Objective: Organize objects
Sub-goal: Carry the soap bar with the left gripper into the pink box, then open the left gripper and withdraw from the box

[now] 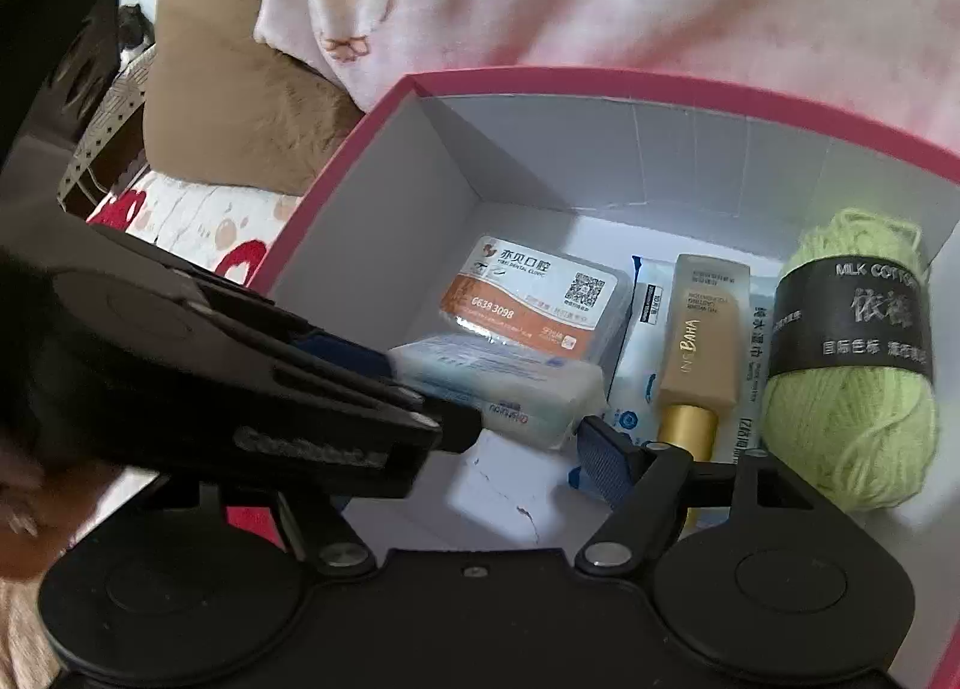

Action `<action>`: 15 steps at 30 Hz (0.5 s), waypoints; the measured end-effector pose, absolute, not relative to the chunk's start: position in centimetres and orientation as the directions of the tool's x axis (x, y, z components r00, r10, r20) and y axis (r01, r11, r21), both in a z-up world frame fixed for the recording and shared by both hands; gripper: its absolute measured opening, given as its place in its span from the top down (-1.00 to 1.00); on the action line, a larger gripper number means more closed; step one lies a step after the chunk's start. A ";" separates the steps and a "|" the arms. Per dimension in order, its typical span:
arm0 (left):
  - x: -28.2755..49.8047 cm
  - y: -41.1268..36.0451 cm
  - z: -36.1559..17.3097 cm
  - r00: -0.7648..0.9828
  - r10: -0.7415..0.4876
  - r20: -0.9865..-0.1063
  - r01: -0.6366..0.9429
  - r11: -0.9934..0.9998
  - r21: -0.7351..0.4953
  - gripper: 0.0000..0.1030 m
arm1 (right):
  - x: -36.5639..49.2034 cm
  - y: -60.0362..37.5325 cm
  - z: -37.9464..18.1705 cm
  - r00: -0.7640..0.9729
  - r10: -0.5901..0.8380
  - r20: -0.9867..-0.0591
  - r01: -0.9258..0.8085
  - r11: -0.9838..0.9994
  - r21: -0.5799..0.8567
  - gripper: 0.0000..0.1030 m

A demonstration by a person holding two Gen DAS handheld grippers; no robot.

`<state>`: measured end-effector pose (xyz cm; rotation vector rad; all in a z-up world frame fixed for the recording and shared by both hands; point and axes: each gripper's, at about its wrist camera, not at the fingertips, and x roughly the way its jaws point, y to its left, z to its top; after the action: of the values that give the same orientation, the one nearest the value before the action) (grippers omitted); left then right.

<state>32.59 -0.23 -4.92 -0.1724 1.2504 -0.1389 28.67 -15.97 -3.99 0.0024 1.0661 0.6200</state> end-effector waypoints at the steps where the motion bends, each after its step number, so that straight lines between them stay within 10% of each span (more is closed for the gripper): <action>1: 32.8 -0.2 -5.2 0.302 -0.198 -0.932 0.004 0.978 -0.207 0.29 | 28.8 -15.8 -4.2 0.334 0.463 -0.821 -0.471 0.836 0.280 -0.51; 15: 31.4 -0.4 -5.4 0.351 -0.196 -0.916 -0.011 0.977 -0.214 0.08 | 28.1 -15.0 -5.0 0.361 0.368 -0.857 -0.434 0.879 0.195 -0.50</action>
<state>31.40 -0.43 -5.35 -0.1952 1.2089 -0.1207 28.11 -14.98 -4.99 -0.0688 1.0849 0.5176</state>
